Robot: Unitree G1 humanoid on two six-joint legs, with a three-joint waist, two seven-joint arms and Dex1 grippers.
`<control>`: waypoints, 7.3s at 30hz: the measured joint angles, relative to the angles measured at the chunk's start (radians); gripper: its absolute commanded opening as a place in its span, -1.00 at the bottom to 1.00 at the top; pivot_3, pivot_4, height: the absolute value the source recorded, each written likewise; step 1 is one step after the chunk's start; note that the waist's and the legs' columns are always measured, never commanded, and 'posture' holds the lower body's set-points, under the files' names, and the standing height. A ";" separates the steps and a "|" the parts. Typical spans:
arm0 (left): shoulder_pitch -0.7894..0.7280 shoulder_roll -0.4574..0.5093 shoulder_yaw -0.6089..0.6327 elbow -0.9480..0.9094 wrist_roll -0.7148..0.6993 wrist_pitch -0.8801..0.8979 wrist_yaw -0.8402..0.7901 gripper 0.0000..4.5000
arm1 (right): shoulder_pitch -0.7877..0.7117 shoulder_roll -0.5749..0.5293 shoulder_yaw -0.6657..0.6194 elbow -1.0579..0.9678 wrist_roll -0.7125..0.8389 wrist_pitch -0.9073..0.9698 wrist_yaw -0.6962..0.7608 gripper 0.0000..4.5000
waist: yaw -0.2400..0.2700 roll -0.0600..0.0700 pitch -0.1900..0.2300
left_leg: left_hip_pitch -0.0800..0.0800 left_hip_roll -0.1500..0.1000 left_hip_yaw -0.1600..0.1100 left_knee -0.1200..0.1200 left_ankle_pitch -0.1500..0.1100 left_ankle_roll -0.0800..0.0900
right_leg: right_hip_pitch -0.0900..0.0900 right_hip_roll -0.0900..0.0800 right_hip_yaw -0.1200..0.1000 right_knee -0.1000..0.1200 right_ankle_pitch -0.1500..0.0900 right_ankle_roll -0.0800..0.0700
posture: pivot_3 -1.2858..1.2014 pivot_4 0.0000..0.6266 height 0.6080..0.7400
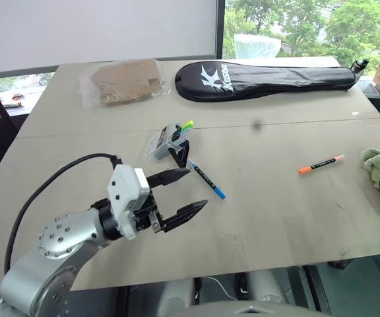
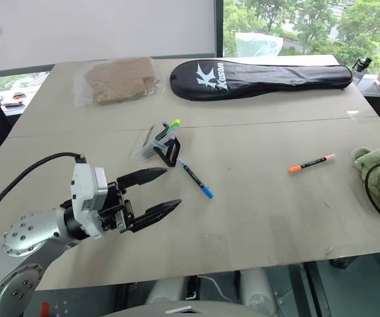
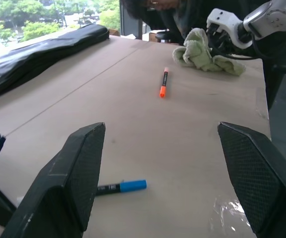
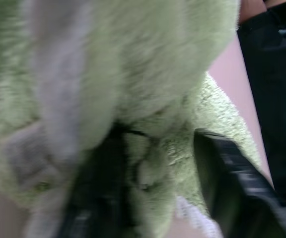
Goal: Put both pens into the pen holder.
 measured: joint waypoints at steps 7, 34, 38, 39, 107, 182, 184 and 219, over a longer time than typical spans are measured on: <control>0.086 -0.006 0.044 -0.057 -0.006 -0.038 0.004 0.66 | 0.149 -0.040 -0.194 -0.273 0.118 0.081 0.136 0.99 | 0.004 0.006 0.001 | 0.000 0.001 0.000 -0.001 0.000 0.000 | 0.000 0.000 0.000 0.001 0.000 0.000 | 0.03 -0.52 1.00; -0.023 0.124 0.045 -0.140 -0.246 0.049 0.166 0.66 | -0.513 -0.049 0.587 0.218 -0.275 -0.656 0.791 0.99 | 0.001 0.007 0.012 | 0.000 0.000 0.004 -0.003 0.000 0.000 | -0.002 0.000 0.003 -0.003 0.002 -0.004 | 0.03 -0.52 1.00; 0.030 0.104 0.037 -0.148 -0.204 0.024 0.152 0.66 | -0.702 0.056 0.671 0.493 -0.369 -0.711 0.853 0.99 | 0.001 0.007 0.014 | 0.000 0.000 0.005 -0.003 0.000 0.000 | -0.002 -0.001 0.003 -0.003 0.002 -0.004 | 0.03 -0.52 1.00; 0.034 0.098 0.034 -0.149 -0.197 0.022 0.151 0.66 | -0.722 0.066 0.679 0.528 -0.383 -0.715 0.865 0.99 | 0.004 0.007 0.014 | 0.000 0.000 0.004 -0.003 0.000 0.000 | -0.002 -0.001 0.003 -0.003 0.002 -0.004 | 0.03 -0.52 1.00; -0.178 -0.032 -0.079 0.470 -0.529 0.267 -0.012 0.66 | -0.191 0.465 0.357 -0.992 0.671 0.528 0.294 -0.98 | 0.003 0.007 0.015 | -0.005 -0.002 -0.005 -0.004 0.000 -0.001 | -0.005 -0.004 -0.005 -0.001 0.002 -0.004 | 0.03 -0.52 1.00; -1.368 0.020 -0.441 0.963 0.280 0.274 -0.011 -1.00 | -0.100 0.493 0.311 -0.859 0.520 0.156 0.127 0.98 | -0.017 -0.002 0.019 | -0.035 -0.004 -0.004 -0.002 0.005 -0.008 | -0.033 -0.004 -0.004 0.003 0.005 0.007 | 0.03 -0.52 1.00; -1.390 0.067 -0.437 0.951 0.248 0.422 -0.068 -1.00 | -0.094 0.493 0.312 -0.859 0.513 0.153 0.120 0.98 | -0.014 -0.002 0.019 | -0.034 -0.005 -0.005 -0.002 0.004 -0.007 | -0.033 -0.004 -0.004 0.003 0.005 0.007 | 0.03 -0.52 1.00; -1.327 0.153 -0.673 0.891 0.605 0.171 -0.467 -1.00 | 0.033 0.459 0.231 -1.047 0.626 -0.063 0.252 0.98 | 0.004 -0.003 0.018 | -0.032 -0.004 -0.006 0.013 0.002 -0.003 | -0.030 -0.002 -0.002 0.016 0.005 0.007 | 0.03 -0.52 1.00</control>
